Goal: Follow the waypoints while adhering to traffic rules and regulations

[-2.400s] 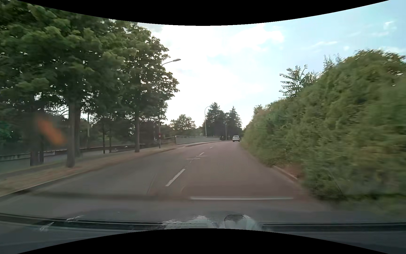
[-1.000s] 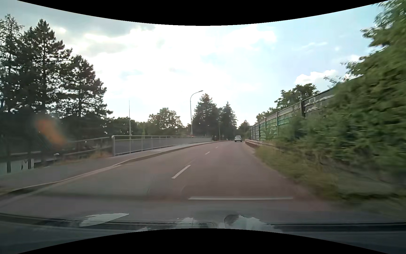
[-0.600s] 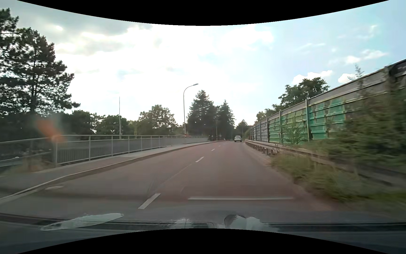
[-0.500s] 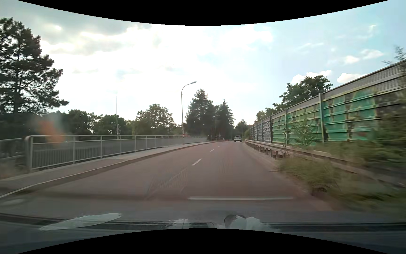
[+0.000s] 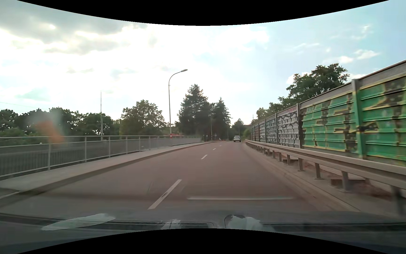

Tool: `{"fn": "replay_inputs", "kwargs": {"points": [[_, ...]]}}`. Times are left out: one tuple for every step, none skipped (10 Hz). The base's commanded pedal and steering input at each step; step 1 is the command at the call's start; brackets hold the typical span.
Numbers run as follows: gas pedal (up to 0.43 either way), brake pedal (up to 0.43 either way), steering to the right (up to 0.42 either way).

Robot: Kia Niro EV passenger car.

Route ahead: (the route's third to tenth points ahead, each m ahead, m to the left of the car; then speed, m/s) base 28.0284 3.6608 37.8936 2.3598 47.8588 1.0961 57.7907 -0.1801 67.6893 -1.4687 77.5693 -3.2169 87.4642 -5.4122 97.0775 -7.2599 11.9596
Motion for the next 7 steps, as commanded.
{"fn": "replay_inputs", "kwargs": {"points": [[0.098, 0.000, 0.013], [0.110, 0.000, 0.013], [0.110, 0.000, 0.013], [0.110, 0.000, 0.013], [0.110, 0.000, 0.013], [0.110, 0.000, 0.013], [0.110, 0.000, 0.013]]}}
